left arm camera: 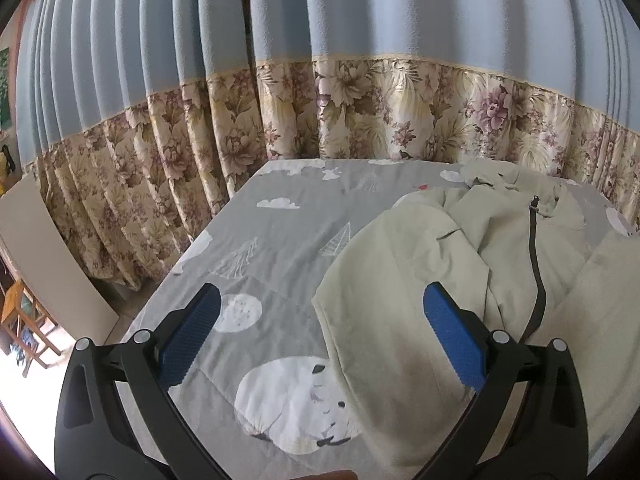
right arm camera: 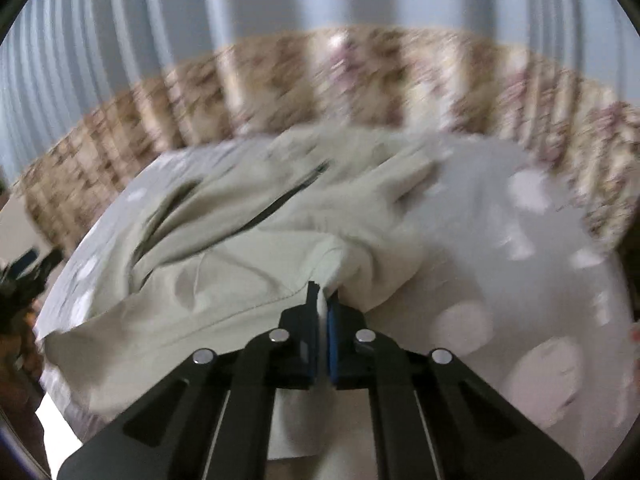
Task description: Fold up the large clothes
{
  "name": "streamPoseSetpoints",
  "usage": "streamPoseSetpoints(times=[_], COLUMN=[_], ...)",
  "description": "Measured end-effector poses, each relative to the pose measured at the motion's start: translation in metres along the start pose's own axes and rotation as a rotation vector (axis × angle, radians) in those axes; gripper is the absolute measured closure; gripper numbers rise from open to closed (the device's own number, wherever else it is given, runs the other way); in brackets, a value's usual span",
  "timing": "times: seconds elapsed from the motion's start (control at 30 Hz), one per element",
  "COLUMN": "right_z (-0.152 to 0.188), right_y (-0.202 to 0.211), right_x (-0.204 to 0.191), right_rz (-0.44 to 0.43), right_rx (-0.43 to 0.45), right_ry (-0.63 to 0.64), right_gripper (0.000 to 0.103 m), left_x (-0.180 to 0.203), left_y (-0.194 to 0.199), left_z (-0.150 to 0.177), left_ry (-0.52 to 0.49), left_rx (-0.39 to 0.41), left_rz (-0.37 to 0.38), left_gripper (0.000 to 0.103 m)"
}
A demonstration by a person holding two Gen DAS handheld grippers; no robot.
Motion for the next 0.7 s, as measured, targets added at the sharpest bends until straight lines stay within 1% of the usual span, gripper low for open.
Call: streamPoseSetpoints(times=[0.13,0.2,0.23,0.27,0.3,0.33,0.37,0.4,0.43,0.5,0.53,0.57,0.6,0.63,0.67,0.7], right_z=[-0.043,-0.071,-0.08,-0.094,-0.103,-0.114,-0.119,-0.12,-0.119,-0.109,-0.099,-0.085,-0.075,-0.067,-0.06,-0.051], right_y=[0.017,0.018,0.017,0.019,0.018,0.004,-0.009,-0.009,-0.008,-0.009,-0.012,-0.014,-0.015,-0.016,-0.015,-0.014], right_x=[0.07,0.114,0.131,0.159,0.179,0.202,0.221,0.229,0.23,0.216,0.205,0.189,0.179,0.17,0.163,0.152], right_rz=[0.116,0.236,0.281,0.349,0.373,0.371,0.327,0.322,0.314,0.311,0.278,0.231,0.178,0.143,0.114,0.089], right_rx=[0.068,0.105,0.115,0.136,0.137,0.104,0.058,0.059,0.062,0.06,0.048,0.034,0.028,0.032,0.041,0.042], right_ry=[-0.028,-0.02,-0.02,-0.03,-0.04,-0.074,-0.114,-0.137,-0.131,-0.079,-0.072,-0.081,-0.089,-0.096,-0.102,-0.1], right_gripper=[0.101,0.103,0.103,0.103,0.103,0.103,0.103,0.103,0.103,0.1,0.098,0.09,0.057,0.03,0.028,0.028], left_x=[0.012,0.021,0.026,0.031,0.035,0.041,0.047,0.051,0.056,0.063,0.066,0.068,0.071,0.072,0.075,0.077], left_y=[-0.006,-0.008,-0.01,-0.011,-0.012,-0.015,-0.016,-0.016,-0.016,-0.015,-0.017,-0.018,-0.021,-0.023,-0.025,-0.026], left_z=[-0.012,-0.02,-0.022,-0.025,-0.026,-0.028,-0.028,-0.029,-0.029,-0.029,-0.028,-0.028,-0.028,-0.027,-0.027,-0.027], left_ry=[-0.024,-0.042,-0.048,-0.052,-0.054,-0.062,-0.069,-0.073,-0.077,-0.083,-0.083,-0.08,-0.077,-0.079,-0.082,-0.088], left_rx=[0.002,0.009,0.01,0.01,0.01,0.005,0.0,0.001,0.005,0.009,0.002,-0.004,-0.011,-0.017,-0.024,-0.027], left_rz=[0.005,0.003,0.008,0.015,0.018,0.02,0.022,0.022,0.022,0.024,0.026,0.033,0.041,0.046,0.054,0.059], left_gripper=[0.003,0.003,0.003,0.003,0.003,0.003,0.003,0.003,0.003,0.003,0.003,0.003,0.003,0.003,0.003,0.003])
Point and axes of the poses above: each gripper's, at about its wrist camera, not at the fingertips, and y roughly against the way its jaws point, x to its right, z to its underside, the point moved 10 cm from there along -y, roughly the way its jaws point, and after that the axes turned 11 degrees about -x, right-handed, at the moved point
